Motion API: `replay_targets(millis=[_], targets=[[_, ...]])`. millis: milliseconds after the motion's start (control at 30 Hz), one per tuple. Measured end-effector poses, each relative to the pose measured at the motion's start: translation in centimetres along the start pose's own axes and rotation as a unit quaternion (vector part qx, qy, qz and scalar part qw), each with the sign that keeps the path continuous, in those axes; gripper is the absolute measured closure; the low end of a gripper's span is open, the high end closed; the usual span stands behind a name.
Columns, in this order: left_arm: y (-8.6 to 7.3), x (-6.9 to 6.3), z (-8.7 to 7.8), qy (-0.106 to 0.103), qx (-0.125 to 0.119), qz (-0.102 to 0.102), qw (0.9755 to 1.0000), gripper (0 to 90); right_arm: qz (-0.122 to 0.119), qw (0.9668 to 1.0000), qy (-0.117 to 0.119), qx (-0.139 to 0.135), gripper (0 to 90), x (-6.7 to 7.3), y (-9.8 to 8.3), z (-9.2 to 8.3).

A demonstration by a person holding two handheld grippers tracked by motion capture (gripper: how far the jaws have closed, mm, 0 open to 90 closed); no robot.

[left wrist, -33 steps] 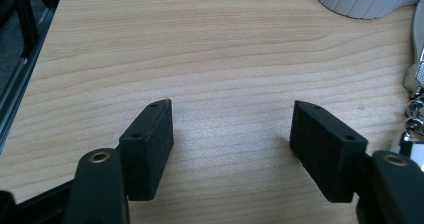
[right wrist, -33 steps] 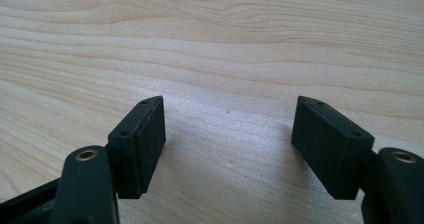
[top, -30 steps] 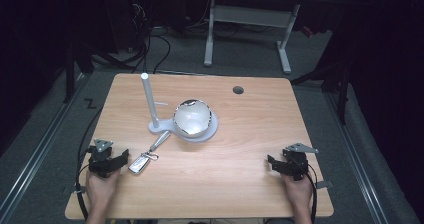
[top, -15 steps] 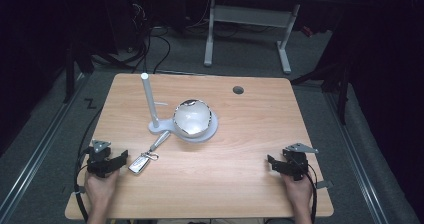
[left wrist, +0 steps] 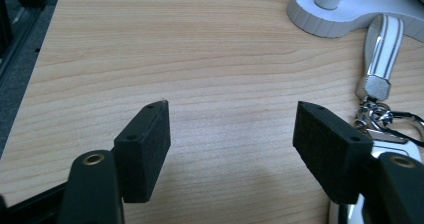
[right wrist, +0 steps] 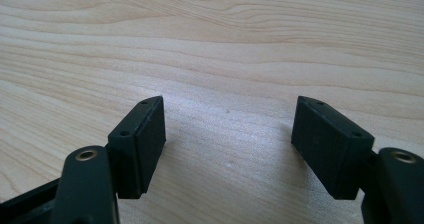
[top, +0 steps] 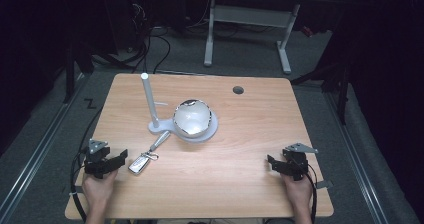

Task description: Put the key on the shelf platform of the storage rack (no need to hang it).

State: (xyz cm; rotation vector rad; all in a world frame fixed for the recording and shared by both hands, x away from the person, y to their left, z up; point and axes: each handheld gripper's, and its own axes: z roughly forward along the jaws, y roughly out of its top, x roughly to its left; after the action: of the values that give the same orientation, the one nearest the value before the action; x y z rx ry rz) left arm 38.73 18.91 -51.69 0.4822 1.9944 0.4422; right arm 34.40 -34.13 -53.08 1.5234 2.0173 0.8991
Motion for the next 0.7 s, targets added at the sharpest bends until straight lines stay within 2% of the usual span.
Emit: replay_targets(millis=[67,100,200,233,333,433,500,533,633,667,700], targets=[[0.0,0.0,-0.2,-0.011,0.001,0.015,0.9998,31.1,0.000,1.0000,0.000,0.000,30.2,0.0,0.0,0.0],[-0.1,-0.2,-0.5,-0.010,0.002,0.007,0.9999,31.0,0.000,1.0000,0.000,0.000,30.2,0.0,0.0,0.0],[-0.2,-0.4,-0.7,-0.014,0.004,0.012,0.9998,31.0,0.001,1.0000,0.000,0.000,30.2,0.0,0.0,0.0],[-0.3,-0.6,-1.1,-0.021,0.008,0.015,0.9996,31.0,0.002,1.0000,0.001,0.000,30.2,0.0,0.0,0.0],[-0.4,-0.9,-1.6,-0.025,0.013,0.008,0.9996,31.0,0.001,1.0000,0.000,0.000,30.2,0.0,0.0,0.0],[-0.6,-0.9,-2.0,-0.037,0.017,0.022,0.9989,31.0,0.001,1.0000,0.000,0.000,30.2,0.0,0.0,0.0],[-0.9,-1.0,-2.3,-0.034,0.024,0.014,0.9991,30.9,0.001,1.0000,0.000,0.000,30.2,0.0,0.0,0.0],[-1.0,-0.9,-2.3,-0.039,0.024,0.025,0.9986,30.8,0.001,1.0000,0.000,0.000,30.2,0.0,0.0,0.0],[-1.3,-1.1,-2.6,-0.040,0.029,0.025,0.9985,30.7,0.001,1.0000,0.000,0.000,30.2,0.0,0.0,0.0],[-1.7,-1.2,-2.9,-0.044,0.035,0.034,0.9979,31.1,0.001,1.0000,0.000,0.000,30.2,0.0,0.0,0.0],[-1.7,-1.2,-2.9,-0.044,0.035,0.034,0.9979,31.6,0.001,1.0000,0.000,0.000,30.2,0.0,0.0,0.0]])
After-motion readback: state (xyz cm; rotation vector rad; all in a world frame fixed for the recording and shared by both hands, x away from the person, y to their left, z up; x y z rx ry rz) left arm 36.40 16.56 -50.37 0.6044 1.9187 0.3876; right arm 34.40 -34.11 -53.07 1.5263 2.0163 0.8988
